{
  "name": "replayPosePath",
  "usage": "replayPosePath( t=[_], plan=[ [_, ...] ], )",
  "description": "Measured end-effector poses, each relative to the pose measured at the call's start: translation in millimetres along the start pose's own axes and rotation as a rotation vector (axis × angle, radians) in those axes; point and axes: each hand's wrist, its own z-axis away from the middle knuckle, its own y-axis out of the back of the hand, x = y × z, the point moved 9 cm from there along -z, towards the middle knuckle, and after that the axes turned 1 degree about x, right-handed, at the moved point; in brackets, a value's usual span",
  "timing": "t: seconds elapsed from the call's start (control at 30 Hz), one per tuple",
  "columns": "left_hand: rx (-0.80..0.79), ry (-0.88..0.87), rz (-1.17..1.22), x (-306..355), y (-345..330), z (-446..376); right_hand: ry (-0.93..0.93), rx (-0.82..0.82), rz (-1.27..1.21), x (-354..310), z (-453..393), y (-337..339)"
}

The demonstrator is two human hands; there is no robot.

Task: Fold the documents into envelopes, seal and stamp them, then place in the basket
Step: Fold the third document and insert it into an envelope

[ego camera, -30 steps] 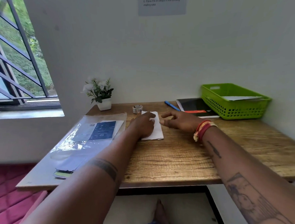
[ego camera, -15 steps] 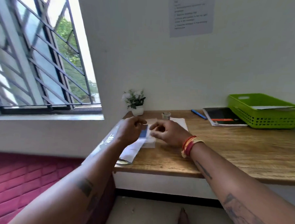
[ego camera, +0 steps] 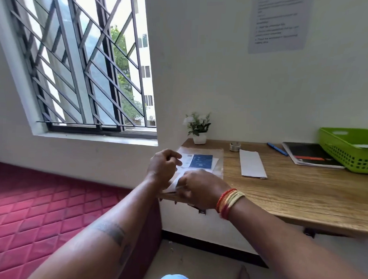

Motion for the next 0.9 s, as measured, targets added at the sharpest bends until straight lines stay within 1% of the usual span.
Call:
replayPosePath(
  t=[0.07,0.17,0.23,0.27,0.3,0.33,0.4,0.43,0.47,0.53,0.63,0.73,0.8,0.83,0.87,0.9],
  plan=[
    [0.004,0.043,0.119,1.0,2.1,-1.6,-0.088,0.106,-0.090,6.6,-4.0,24.3],
    [0.064,0.115,0.370,1.5,10.4,-6.2,-0.231,0.263,-0.274,28.2,-10.6,62.4],
    [0.101,0.081,0.453,13.2,16.4,-8.5,-0.339,0.362,-0.455,48.7,-15.4,82.7],
    [0.114,0.022,0.428,22.8,18.8,-9.0,-0.392,0.411,-0.561,59.5,-17.7,90.5],
    [0.134,-0.067,0.355,36.1,22.1,-8.9,-0.443,0.442,-0.677,73.5,-23.9,95.2],
    [0.148,-0.169,0.246,50.6,24.6,-6.6,-0.489,0.438,-0.803,83.9,-30.6,96.5],
    [0.125,-0.377,0.054,82.1,19.8,1.4,-0.552,0.411,-1.005,95.3,-44.0,100.8],
    [0.085,-0.449,0.006,95.9,14.7,5.5,-0.560,0.439,-1.102,99.3,-48.3,105.4],
    [0.036,-0.473,-0.013,105.9,10.7,5.4,-0.564,0.485,-1.209,102.7,-49.5,111.3],
    [-0.068,-0.431,-0.012,118.0,5.2,-1.5,-0.570,0.562,-1.327,110.0,-48.1,121.7],
    [-0.277,-0.365,-0.018,128.3,-10.8,-11.4,-0.590,0.568,-1.450,119.7,-40.5,124.5],
    [-0.415,-0.325,-0.081,134.9,-26.4,-16.8,-0.644,0.593,-1.664,126.0,-29.2,123.2],
    [-0.448,-0.308,-0.170,140.1,-35.6,-20.1,-0.615,0.623,-1.834,131.0,-25.5,121.2],
    [-0.435,-0.330,-0.224,144.8,-38.8,-22.1,-0.600,0.639,-1.892,136.2,-25.0,120.7],
    [-0.415,-0.369,-0.257,150.8,-42.8,-25.1,-0.601,0.653,-1.880,144.0,-23.2,121.2],
    [-0.391,-0.410,-0.270,157.6,-45.1,-27.0,-0.605,0.641,-1.809,150.6,-21.6,121.6]
  ],
)
